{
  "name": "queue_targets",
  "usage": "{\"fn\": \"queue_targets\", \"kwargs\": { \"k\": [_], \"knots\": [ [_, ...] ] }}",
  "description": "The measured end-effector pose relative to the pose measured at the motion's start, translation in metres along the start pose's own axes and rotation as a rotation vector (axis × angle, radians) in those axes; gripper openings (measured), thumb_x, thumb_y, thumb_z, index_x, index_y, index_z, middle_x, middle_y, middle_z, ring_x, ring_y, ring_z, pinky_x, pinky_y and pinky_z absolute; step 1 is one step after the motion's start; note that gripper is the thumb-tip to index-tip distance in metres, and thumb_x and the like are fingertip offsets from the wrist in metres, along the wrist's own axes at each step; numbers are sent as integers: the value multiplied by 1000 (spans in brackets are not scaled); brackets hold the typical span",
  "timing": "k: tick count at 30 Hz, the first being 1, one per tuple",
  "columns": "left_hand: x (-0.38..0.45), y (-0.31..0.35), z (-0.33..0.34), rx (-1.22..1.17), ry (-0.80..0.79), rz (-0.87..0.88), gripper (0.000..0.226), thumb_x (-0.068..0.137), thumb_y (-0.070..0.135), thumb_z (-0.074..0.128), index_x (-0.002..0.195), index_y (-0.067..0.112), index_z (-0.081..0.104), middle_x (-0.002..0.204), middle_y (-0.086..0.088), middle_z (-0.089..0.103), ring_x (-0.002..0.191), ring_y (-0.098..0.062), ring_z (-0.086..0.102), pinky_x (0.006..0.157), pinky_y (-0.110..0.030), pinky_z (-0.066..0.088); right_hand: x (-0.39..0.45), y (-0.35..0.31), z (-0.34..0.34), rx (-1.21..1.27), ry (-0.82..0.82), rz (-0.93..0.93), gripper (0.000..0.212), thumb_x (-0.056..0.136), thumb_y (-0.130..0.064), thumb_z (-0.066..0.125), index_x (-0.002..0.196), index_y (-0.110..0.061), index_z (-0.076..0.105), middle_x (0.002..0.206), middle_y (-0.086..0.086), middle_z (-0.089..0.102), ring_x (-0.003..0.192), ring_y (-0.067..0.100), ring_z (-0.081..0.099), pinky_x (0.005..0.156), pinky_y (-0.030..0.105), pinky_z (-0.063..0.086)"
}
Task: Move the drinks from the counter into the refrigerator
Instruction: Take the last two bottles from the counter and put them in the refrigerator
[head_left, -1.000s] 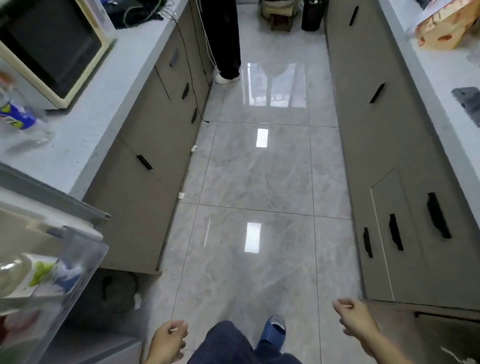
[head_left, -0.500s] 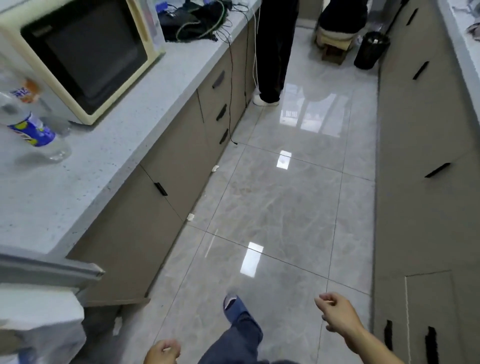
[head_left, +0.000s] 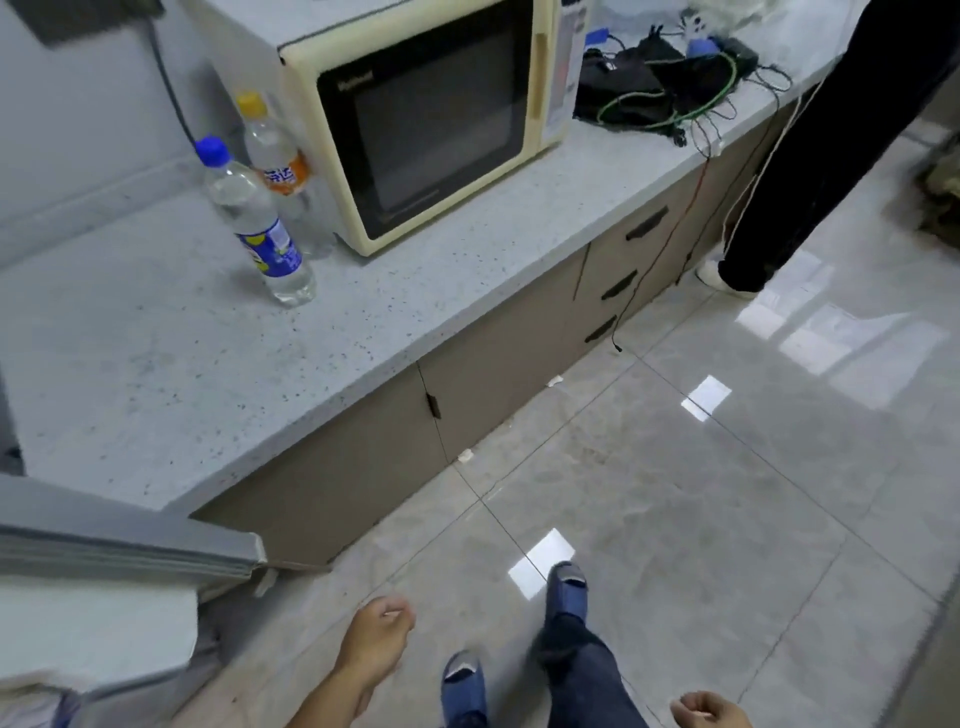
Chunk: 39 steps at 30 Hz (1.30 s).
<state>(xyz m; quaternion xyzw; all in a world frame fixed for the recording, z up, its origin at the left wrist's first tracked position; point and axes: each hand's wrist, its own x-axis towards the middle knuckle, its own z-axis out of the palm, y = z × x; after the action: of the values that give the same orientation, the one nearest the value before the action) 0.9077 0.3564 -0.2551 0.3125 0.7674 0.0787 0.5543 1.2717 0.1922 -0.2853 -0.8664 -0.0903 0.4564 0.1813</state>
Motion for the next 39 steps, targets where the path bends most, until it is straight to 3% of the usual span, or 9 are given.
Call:
{"fn": "queue_targets", "kwargs": {
  "k": [3, 5, 8, 11, 16, 20, 25, 32, 39],
  "knots": [
    [-3, 10, 1, -52, 85, -75, 10, 91, 23, 59, 86, 20, 67, 91, -5, 72, 73, -22, 63, 69, -30, 50, 49, -44, 2, -83, -46, -50, 44, 88, 23, 48, 52, -2, 41, 64, 13, 48, 70, 25, 38, 61, 19, 33],
    [-9, 11, 3, -73, 142, -106, 9, 88, 25, 62, 85, 19, 69, 90, -6, 74, 73, -23, 66, 70, -31, 52, 71, -80, 4, -112, -49, -112, 46, 84, 22, 53, 49, -5, 39, 53, 9, 48, 62, 22, 37, 59, 17, 36],
    [-18, 15, 10, -138, 190, -167, 10, 87, 24, 65, 86, 15, 70, 89, -12, 73, 73, -27, 64, 71, -34, 52, 89, -147, 0, -149, -134, -180, 28, 77, 5, 69, 55, 1, 51, 62, 23, 64, 64, 25, 53, 68, 20, 44],
    [-25, 33, 21, -250, 284, -180, 10, 87, 19, 66, 86, 11, 71, 89, -18, 72, 79, -34, 65, 74, -39, 51, 92, -226, 1, -304, -290, -250, 12, 80, -11, 76, 79, -5, 66, 77, 17, 70, 68, 26, 60, 73, 32, 47],
    [-25, 87, 21, -442, 442, -59, 13, 90, 15, 68, 102, 12, 68, 85, -15, 70, 68, -28, 61, 56, -32, 53, 60, -336, 44, -328, -433, -521, 9, 89, -12, 68, 97, -7, 66, 88, 12, 68, 78, 26, 60, 78, 37, 49],
    [-14, 146, -4, -543, 540, 95, 12, 94, 20, 64, 106, 22, 66, 94, -5, 69, 82, -18, 66, 57, -25, 56, 21, -410, 87, -318, -574, -669, 11, 93, -14, 63, 104, -12, 63, 100, 11, 67, 91, 23, 63, 91, 40, 52],
    [-2, 225, -59, -554, 603, 364, 17, 96, 29, 60, 108, 41, 59, 103, 7, 66, 91, -9, 66, 61, -17, 55, -40, -496, 128, -401, -689, -988, 22, 94, -30, 64, 115, -23, 60, 101, -6, 62, 88, 5, 60, 72, 16, 48],
    [8, 340, -147, -570, 813, 547, 27, 92, 34, 64, 114, 46, 54, 110, 22, 58, 88, 6, 60, 69, -19, 52, -142, -617, 167, -454, -518, -1512, 45, 95, -30, 63, 138, -25, 52, 132, -5, 57, 104, 14, 64, 89, 24, 48],
    [18, 417, -218, -278, 986, 699, 49, 92, 33, 66, 137, 33, 48, 135, 5, 45, 101, -11, 58, 77, -23, 44, -208, -709, 216, -507, -314, -1814, 59, 93, 0, 51, 149, -6, 35, 160, 14, 22, 146, 29, 28, 117, 37, 29]
  ]
}}
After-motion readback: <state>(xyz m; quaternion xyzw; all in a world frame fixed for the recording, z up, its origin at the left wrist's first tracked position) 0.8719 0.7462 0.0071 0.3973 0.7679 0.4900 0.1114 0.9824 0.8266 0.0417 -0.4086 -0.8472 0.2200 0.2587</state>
